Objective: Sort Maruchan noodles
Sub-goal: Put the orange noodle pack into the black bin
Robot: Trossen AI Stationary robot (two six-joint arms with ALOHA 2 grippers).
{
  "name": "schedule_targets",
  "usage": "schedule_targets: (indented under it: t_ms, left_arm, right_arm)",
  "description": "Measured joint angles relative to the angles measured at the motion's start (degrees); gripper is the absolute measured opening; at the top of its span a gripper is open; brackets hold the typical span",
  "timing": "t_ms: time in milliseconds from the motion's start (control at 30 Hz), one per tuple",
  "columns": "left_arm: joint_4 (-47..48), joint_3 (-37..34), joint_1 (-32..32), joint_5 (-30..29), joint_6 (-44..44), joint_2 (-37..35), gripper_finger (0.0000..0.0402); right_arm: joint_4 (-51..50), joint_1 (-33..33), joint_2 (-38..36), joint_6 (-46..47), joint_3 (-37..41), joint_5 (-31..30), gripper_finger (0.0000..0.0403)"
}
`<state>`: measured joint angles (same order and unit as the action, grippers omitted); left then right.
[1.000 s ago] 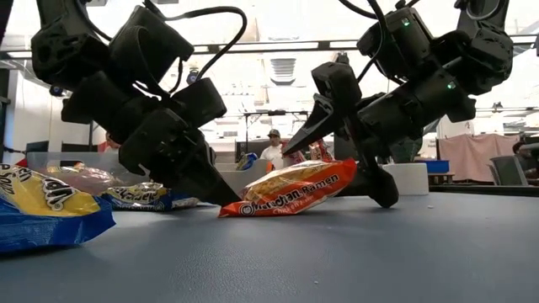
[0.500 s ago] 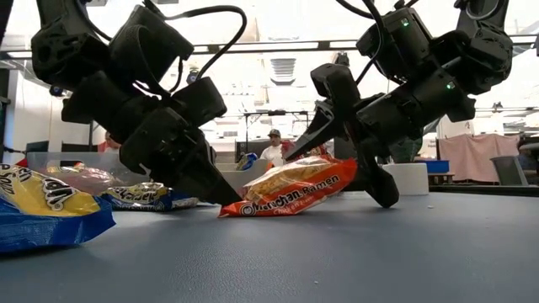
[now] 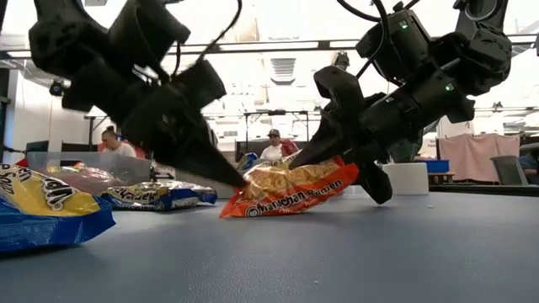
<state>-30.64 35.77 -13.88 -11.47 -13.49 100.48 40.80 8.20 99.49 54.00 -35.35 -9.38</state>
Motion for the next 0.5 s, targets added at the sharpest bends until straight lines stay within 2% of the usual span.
schedule_targets:
  t_ms: [300, 500]
  left_arm:
    - [5.4, 0.0, -0.2, -0.2, 4.4, -13.4, 0.0000]
    - [5.7, -0.5, -1.1, 0.0, 6.8, -25.7, 0.0000]
  right_arm:
    - [3.4, 1.2, -0.6, -15.3, 0.1, -5.0, 0.0134]
    - [11.5, 4.7, -0.6, -24.5, 1.7, -9.6, 0.0134]
